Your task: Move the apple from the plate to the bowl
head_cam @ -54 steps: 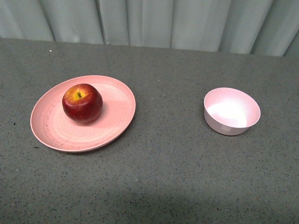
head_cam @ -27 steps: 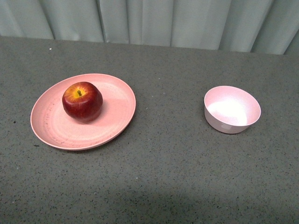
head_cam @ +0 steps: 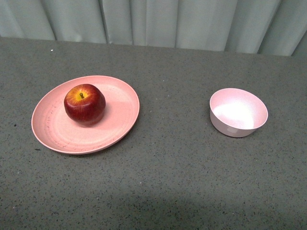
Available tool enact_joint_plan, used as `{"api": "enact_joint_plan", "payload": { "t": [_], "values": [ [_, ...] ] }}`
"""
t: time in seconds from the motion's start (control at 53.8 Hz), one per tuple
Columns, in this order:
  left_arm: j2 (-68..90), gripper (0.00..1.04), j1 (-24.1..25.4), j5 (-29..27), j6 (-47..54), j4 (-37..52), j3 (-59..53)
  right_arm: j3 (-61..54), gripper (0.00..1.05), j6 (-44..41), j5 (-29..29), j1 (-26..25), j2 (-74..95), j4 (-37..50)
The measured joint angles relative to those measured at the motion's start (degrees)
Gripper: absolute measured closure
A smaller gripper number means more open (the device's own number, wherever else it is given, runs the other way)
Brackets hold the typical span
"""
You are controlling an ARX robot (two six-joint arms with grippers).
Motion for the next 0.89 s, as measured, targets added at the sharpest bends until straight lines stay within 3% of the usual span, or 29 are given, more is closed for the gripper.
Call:
{"api": "enact_joint_plan", "payload": {
  "t": [0.893],
  "values": [
    [0.0, 0.07, 0.0, -0.02, 0.0, 0.0, 0.0, 0.0, 0.09, 0.0, 0.0, 0.0, 0.0, 0.0]
  ]
}}
